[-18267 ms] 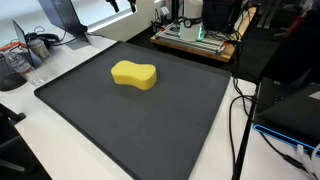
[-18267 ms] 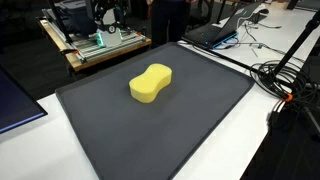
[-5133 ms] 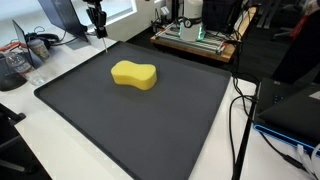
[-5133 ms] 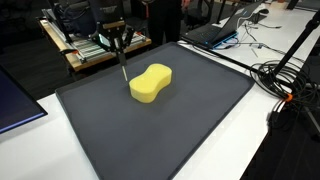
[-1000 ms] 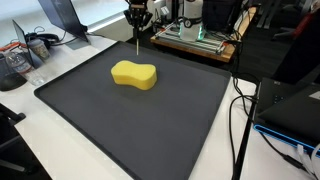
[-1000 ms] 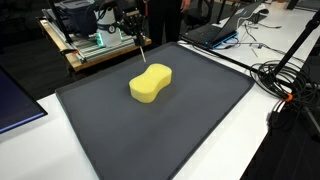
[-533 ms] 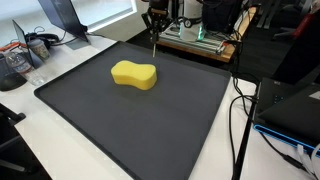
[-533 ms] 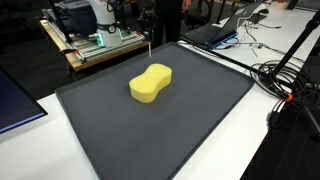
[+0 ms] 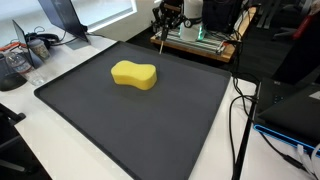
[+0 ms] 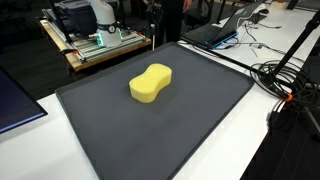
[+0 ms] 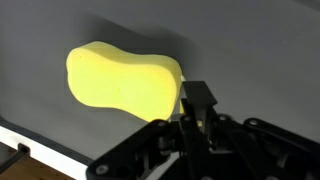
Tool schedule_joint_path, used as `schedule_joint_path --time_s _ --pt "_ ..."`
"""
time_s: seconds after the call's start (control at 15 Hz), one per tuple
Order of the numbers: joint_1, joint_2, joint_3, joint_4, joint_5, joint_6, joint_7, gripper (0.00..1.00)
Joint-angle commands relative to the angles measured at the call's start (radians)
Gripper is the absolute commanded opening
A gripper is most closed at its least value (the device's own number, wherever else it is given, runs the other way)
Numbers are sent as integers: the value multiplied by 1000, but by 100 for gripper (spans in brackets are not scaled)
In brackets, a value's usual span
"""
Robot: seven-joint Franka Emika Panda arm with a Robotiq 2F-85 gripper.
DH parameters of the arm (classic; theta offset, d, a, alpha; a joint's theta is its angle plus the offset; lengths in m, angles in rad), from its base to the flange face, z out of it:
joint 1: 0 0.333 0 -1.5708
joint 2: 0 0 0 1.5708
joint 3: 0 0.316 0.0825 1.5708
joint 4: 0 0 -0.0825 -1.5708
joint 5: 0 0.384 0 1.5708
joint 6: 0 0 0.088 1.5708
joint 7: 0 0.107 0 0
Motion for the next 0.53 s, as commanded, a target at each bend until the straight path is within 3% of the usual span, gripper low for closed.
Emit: schedule_joint_path --time_s 0.0,0.07,0.47 --pt "92 17 -101 2 -72 -7 52 13" --pt "89 32 -87 22 -80 -21 65 3" --pt "172 174 -62 213 -226 -181 223 3"
